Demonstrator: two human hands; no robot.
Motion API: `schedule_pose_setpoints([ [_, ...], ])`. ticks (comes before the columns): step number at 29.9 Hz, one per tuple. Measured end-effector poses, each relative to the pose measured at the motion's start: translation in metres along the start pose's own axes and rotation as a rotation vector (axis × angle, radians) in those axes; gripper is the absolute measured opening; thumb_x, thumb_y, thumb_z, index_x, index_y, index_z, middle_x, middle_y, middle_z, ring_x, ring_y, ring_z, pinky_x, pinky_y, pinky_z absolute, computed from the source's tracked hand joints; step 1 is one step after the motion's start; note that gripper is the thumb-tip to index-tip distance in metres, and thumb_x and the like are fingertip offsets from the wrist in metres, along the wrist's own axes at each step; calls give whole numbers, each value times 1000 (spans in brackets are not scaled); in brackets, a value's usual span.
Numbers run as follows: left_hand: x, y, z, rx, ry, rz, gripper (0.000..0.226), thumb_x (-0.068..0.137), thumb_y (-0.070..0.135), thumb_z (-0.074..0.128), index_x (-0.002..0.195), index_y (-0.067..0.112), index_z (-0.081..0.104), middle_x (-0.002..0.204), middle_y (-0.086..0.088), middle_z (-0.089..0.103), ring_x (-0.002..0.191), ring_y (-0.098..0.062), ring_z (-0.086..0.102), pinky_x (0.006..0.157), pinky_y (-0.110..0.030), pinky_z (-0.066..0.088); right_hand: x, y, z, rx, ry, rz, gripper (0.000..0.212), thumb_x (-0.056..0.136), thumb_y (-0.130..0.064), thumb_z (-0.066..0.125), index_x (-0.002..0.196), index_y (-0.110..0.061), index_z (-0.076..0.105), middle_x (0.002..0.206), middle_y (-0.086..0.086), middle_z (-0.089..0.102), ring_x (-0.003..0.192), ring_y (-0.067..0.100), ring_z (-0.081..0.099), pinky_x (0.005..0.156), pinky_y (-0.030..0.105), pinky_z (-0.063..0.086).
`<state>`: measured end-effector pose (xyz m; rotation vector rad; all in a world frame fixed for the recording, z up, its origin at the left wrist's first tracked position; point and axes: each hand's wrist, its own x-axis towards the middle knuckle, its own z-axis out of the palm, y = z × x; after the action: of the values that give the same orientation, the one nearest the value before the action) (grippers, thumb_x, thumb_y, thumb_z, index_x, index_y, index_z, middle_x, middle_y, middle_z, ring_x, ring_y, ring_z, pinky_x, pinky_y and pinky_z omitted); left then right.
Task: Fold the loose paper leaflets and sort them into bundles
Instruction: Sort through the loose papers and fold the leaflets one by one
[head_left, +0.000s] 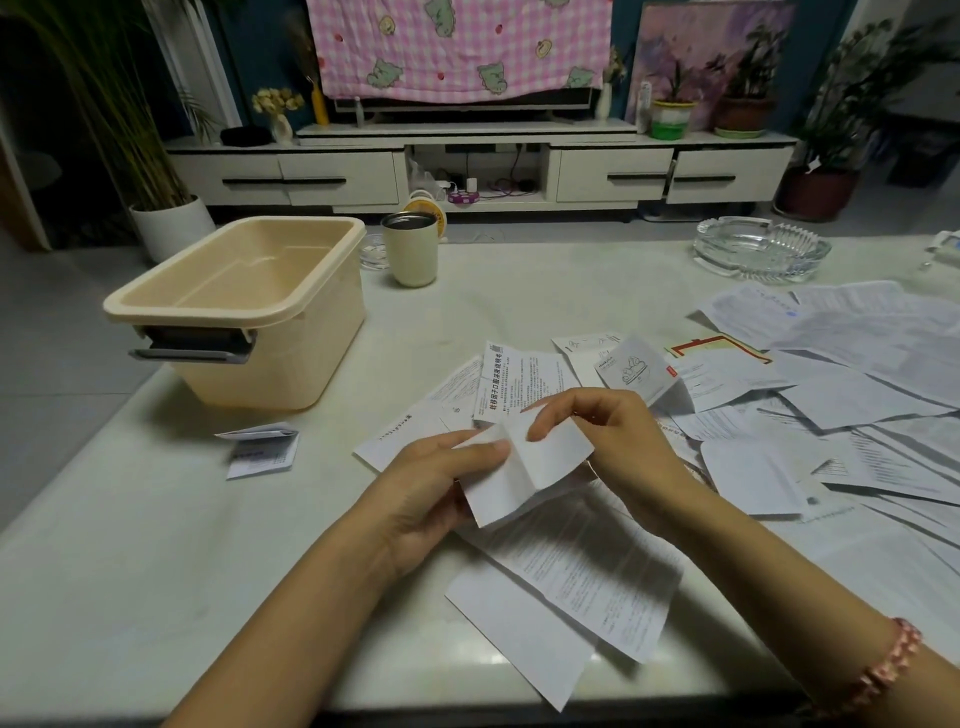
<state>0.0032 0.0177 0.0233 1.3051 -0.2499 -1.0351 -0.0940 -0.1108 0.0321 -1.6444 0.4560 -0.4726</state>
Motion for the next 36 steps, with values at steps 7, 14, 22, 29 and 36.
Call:
schedule_pose_setpoints([
  [7,2,-2,-2,109,182,135,17,84,5,65,100,10,68,90,-5,73,74,-15,67,64,-26,55,5,4,-3,80,8,181,13,90,-24,57,103,-21,62,95,1,63,86,17,61,74,34,49],
  [14,4,-7,-2,278,226,210,14,82,9,68,96,11,68,95,-8,72,84,-24,68,69,-31,54,0,6,3,-62,-63,161,29,72,-1,75,94,-11,58,90,15,68,68,18,66,52,22,52],
  [22,2,-2,-6,325,159,195,6,85,8,65,89,5,69,78,-6,69,69,-14,65,54,-22,54,4,14,-2,-247,126,21,36,79,-10,70,108,-22,53,98,5,61,75,13,57,66,26,52],
  [29,0,-3,2,168,151,324,16,82,8,67,96,2,67,75,-5,72,64,-10,68,56,-18,53,-4,13,6,-627,74,-399,46,80,-45,55,118,-19,59,113,-12,54,106,1,47,89,5,31],
  [36,3,-5,3,185,163,399,14,83,18,66,90,6,67,79,-4,68,71,-11,64,62,-19,53,-4,12,9,-426,-25,-248,6,86,-19,64,91,-22,63,78,-13,62,70,0,57,64,18,45],
])
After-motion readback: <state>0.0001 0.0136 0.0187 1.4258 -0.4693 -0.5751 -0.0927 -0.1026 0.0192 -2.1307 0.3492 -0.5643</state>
